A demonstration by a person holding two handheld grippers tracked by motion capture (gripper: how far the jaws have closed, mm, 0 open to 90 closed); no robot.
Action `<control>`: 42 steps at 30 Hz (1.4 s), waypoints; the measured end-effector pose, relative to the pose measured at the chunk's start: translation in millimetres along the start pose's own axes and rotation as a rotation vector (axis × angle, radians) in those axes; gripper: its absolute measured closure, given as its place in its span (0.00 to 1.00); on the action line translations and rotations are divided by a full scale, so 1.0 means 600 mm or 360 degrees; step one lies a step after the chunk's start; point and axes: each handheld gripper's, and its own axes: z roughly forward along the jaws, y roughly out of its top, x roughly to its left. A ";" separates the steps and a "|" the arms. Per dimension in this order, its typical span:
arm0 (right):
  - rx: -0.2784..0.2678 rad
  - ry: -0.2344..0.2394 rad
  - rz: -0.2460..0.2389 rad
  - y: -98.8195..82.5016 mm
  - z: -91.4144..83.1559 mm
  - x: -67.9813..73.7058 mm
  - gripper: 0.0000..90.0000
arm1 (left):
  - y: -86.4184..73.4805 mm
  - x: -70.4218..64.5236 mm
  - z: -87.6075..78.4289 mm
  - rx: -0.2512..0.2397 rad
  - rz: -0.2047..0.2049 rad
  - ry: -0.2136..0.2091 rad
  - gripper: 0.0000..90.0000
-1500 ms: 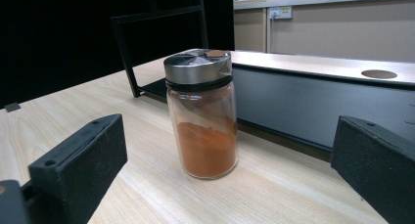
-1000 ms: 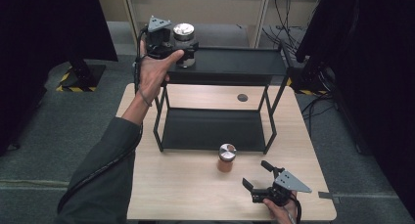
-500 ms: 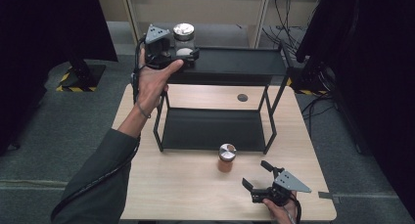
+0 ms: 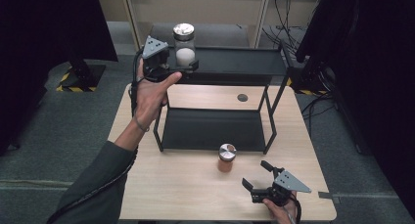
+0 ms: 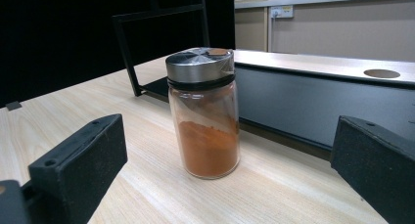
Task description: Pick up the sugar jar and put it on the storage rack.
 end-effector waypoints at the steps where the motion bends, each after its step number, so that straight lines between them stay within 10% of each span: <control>1: 0.0000 -0.0001 0.0001 0.000 0.000 0.000 0.01 | -0.004 -0.001 -0.003 -0.0004 0.0001 -0.0009 0.00; 42: -0.0004 -0.0005 -0.0005 0.000 0.000 0.001 0.01 | -0.166 -0.034 -0.110 -0.0095 0.0084 -0.0226 0.00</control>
